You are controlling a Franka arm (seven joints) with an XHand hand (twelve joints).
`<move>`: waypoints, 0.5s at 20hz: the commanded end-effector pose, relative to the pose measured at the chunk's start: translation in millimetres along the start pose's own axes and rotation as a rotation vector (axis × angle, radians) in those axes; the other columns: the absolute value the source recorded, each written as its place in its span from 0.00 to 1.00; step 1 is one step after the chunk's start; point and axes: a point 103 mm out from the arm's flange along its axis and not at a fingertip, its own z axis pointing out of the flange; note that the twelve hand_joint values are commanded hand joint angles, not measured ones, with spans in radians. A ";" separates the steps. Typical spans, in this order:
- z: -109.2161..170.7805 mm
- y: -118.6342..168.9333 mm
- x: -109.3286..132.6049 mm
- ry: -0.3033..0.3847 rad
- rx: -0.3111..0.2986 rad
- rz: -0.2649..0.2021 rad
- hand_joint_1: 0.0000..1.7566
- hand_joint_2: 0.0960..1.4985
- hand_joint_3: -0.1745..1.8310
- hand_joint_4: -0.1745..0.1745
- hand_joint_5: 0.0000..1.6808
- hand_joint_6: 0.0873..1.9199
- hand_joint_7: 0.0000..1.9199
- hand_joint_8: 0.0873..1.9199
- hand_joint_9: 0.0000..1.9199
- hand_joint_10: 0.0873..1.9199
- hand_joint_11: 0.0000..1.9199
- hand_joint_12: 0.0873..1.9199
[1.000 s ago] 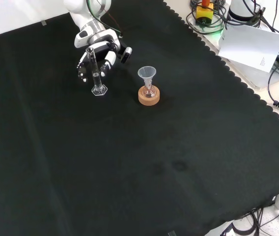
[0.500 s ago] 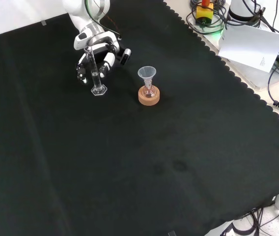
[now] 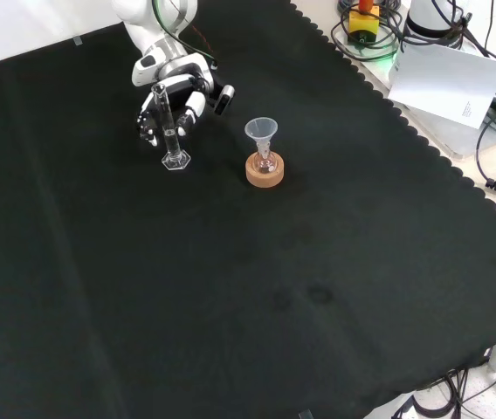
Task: Pick up the graduated cylinder.
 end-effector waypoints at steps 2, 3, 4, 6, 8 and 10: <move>-1.8 -0.6 2.5 -0.006 -0.012 -0.004 0.65 0.69 0.00 0.61 0.38 0.31 0.33 0.26 0.44 0.21 0.23 0.65; -2.1 -0.8 2.2 -0.008 -0.010 -0.001 0.65 0.69 0.00 0.62 0.38 0.32 0.34 0.26 0.45 0.20 0.24 0.65; -2.3 -0.9 1.8 -0.011 -0.011 0.002 0.66 0.69 0.00 0.62 0.39 0.32 0.34 0.26 0.45 0.20 0.24 0.64; -0.3 -0.8 1.3 -0.018 -0.010 0.005 0.67 0.70 0.00 0.62 0.39 0.33 0.35 0.25 0.47 0.20 0.26 0.63; 0.4 -0.3 1.4 -0.024 -0.007 0.006 0.68 0.70 0.00 0.60 0.40 0.34 0.36 0.25 0.48 0.19 0.30 0.60; 2.6 0.4 1.7 -0.028 -0.003 0.004 0.69 0.71 0.00 0.59 0.41 0.34 0.37 0.25 0.50 0.17 0.34 0.58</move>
